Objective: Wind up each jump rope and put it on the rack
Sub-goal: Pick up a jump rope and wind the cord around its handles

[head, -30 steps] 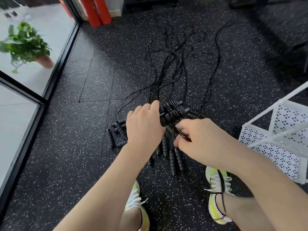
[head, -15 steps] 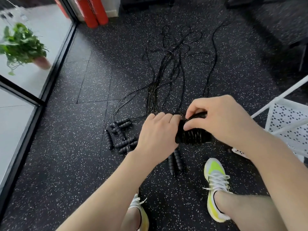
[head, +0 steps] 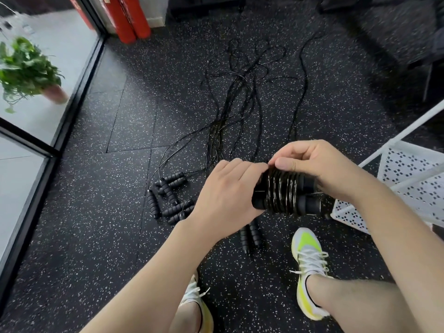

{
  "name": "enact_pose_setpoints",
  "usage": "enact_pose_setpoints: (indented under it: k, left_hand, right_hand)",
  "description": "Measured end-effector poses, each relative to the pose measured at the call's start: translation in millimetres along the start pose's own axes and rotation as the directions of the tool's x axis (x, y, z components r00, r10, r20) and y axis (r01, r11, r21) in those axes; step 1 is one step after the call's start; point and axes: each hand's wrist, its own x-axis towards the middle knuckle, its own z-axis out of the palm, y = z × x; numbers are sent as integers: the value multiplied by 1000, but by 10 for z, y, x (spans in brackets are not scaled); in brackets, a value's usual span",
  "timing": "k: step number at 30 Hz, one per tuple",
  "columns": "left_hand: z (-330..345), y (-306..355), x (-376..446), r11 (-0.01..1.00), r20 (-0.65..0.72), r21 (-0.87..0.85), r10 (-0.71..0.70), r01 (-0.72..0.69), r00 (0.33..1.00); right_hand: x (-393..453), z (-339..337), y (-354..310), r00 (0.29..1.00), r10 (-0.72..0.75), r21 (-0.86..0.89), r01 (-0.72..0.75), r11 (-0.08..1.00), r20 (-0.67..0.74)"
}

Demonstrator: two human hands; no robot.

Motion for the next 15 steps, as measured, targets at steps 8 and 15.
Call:
enact_pose_setpoints:
  k: [8, 15]
  left_hand:
    - [-223, 77, 130, 824, 37, -164, -544, 542, 838]
    - [-212, -18, 154, 727, 85, 15, -685, 686, 724]
  right_hand:
    - [86, 420, 191, 995, 50, 120, -39, 992, -86]
    - [97, 664, 177, 989, 141, 149, -145, 978, 37]
